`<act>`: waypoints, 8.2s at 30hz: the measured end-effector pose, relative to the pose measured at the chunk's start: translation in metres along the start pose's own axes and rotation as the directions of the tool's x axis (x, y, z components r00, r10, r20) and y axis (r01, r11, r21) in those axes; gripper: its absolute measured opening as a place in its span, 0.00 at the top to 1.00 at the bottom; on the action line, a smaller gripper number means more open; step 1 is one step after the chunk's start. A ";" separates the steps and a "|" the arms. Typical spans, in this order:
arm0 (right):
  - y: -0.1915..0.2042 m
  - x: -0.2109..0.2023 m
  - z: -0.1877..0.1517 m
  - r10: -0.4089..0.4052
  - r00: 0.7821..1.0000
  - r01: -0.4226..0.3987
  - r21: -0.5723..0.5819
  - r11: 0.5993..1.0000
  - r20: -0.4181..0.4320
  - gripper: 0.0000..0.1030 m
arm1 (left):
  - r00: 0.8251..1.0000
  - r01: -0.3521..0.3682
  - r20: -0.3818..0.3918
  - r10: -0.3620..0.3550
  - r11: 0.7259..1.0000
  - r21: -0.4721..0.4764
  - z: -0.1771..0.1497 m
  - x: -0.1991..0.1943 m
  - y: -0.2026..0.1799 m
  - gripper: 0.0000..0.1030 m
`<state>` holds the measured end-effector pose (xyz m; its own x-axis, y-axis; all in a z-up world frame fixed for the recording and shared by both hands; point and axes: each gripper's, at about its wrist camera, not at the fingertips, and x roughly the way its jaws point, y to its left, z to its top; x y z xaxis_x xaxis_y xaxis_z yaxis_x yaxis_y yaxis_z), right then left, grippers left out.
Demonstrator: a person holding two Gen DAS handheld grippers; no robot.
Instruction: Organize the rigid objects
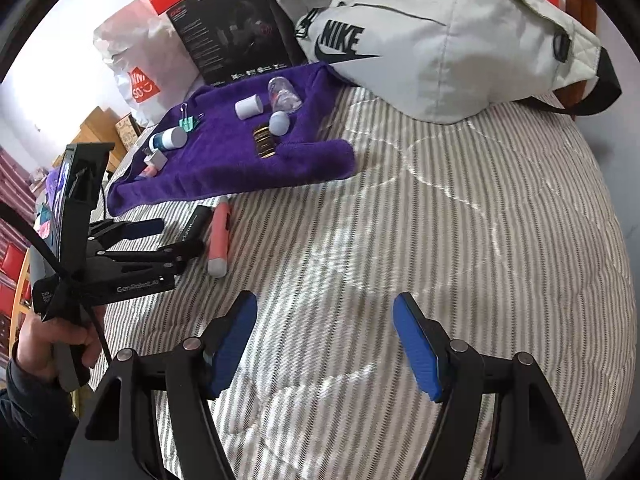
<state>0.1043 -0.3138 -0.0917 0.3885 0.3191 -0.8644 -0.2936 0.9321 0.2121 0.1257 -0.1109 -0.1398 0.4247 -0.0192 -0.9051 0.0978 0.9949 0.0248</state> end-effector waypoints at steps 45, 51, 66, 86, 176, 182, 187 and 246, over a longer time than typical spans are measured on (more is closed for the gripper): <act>0.129 0.098 0.030 -0.148 0.989 0.147 -0.256 0.955 0.014 0.78 | 0.998 -0.030 0.041 0.037 0.987 -0.160 -0.053 -0.025 0.137 0.79; 0.127 0.098 0.030 -0.137 0.990 0.139 -0.223 0.965 0.024 0.76 | 0.998 -0.032 0.046 0.040 0.985 -0.168 -0.054 -0.026 0.137 0.79; 0.110 0.091 0.030 -0.046 0.998 0.039 -0.135 0.990 -0.048 0.84 | 0.998 0.042 0.056 -0.032 0.979 -0.199 -0.058 -0.030 0.148 0.79; 0.121 0.094 0.031 -0.090 0.995 0.078 -0.218 0.973 -0.048 0.84 | 0.998 0.005 0.057 0.003 0.990 -0.138 -0.055 -0.029 0.139 0.79; 0.108 0.145 0.143 0.037 0.993 -0.067 -0.275 0.959 -0.113 0.66 | 0.984 0.171 0.043 -0.170 0.985 -0.025 0.079 0.034 0.135 0.51; 0.104 0.116 0.139 0.042 0.997 -0.058 -0.256 0.965 -0.067 0.53 | 0.992 0.125 0.033 -0.125 0.992 -0.004 0.075 0.023 0.122 0.44; 0.100 0.087 0.134 0.055 0.998 -0.058 -0.219 0.974 -0.022 0.42 | 0.993 0.086 0.086 -0.086 0.996 0.011 0.065 -0.006 0.115 0.20; 0.124 -0.059 0.036 -0.195 0.974 0.197 -0.011 0.980 0.114 0.00 | 0.972 -0.032 0.225 0.073 0.983 -0.180 -0.032 -0.172 0.111 0.02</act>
<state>0.0764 -0.2108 0.0022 0.5352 0.1486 -0.8316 -0.2202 0.9749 0.0325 0.0343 0.0065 0.0053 0.6222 0.0315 -0.7822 -0.0796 0.9966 -0.0231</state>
